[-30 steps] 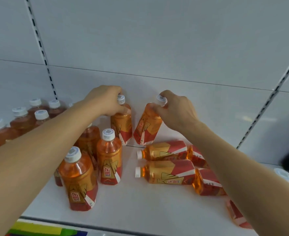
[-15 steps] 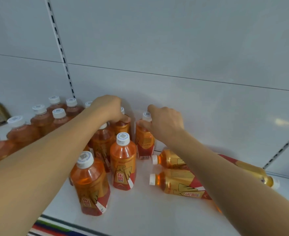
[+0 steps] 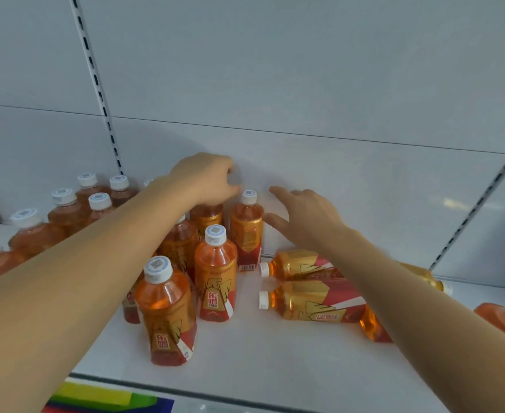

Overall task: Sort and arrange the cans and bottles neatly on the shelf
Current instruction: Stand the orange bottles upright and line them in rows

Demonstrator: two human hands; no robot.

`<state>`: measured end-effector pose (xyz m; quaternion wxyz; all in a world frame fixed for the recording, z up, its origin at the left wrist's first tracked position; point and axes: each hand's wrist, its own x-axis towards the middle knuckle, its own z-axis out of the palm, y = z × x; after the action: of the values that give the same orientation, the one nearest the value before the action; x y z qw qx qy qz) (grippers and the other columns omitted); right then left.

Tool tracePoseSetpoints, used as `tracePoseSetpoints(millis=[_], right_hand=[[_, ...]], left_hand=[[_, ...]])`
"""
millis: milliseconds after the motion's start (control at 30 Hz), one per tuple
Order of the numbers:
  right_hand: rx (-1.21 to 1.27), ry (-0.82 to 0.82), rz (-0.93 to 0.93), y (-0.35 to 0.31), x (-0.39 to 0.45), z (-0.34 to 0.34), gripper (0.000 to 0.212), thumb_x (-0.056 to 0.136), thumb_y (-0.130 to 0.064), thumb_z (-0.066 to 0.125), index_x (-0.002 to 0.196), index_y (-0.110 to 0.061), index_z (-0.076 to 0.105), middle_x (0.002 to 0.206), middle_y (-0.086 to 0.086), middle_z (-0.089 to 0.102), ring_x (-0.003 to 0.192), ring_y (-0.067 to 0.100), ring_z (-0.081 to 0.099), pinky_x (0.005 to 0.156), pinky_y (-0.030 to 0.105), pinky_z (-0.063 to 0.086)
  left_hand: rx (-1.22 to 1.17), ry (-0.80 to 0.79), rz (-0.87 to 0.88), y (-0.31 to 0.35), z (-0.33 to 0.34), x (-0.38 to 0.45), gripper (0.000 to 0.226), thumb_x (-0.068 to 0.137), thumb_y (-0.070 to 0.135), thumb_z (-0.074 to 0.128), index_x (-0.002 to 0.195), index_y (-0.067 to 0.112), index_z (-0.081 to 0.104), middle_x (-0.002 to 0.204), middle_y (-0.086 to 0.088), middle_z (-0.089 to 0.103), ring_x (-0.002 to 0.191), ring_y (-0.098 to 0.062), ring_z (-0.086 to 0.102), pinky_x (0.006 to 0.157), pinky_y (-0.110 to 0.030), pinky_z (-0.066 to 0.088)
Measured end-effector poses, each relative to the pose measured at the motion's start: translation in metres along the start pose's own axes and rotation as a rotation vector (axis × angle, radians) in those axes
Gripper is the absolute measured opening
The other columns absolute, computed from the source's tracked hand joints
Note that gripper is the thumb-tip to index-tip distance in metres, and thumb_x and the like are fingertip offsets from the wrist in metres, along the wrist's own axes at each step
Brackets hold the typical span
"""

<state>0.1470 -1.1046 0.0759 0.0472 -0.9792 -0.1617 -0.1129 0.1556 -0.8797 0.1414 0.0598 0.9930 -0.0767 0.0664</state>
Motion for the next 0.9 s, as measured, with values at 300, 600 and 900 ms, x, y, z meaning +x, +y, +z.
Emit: tracePoseSetpoints(millis=[300,600,900], right_hand=[[-0.1,-0.1,0.038,0.05,-0.06,0.001,0.078,0.099,-0.071,0.052,0.166,-0.035,0.03,0.151,-0.001,0.058,0.144,0.029,0.045,0.115,0.048,0.044],[-0.082,-0.155,0.054,0.075,-0.086,0.006,0.073,0.102,-0.062,0.056,0.165,-0.034,0.032,0.152,0.0,0.057,0.146,0.028,0.042,0.118,0.048,0.042],[-0.038,-0.235,-0.113,0.075,-0.057,0.024,0.077,0.1,-0.06,0.061,0.166,-0.034,0.03,0.158,0.0,0.05,0.149,0.027,0.037,0.119,0.048,0.04]], left_hand=[[-0.195,0.035,0.285,0.079,0.02,-0.052,0.062,0.099,0.056,0.063,0.151,0.025,0.049,0.143,0.0,0.062,0.126,-0.023,0.06,0.1,-0.04,0.051],[-0.208,-0.195,0.308,0.101,0.106,-0.084,0.045,0.093,0.064,0.063,0.124,0.032,0.063,0.116,0.006,0.069,0.107,-0.02,0.065,0.087,-0.04,0.055],[-0.177,-0.355,0.244,0.094,0.147,-0.091,0.079,0.087,0.06,0.074,0.152,0.034,0.039,0.138,0.003,0.06,0.117,-0.019,0.06,0.095,-0.04,0.053]])
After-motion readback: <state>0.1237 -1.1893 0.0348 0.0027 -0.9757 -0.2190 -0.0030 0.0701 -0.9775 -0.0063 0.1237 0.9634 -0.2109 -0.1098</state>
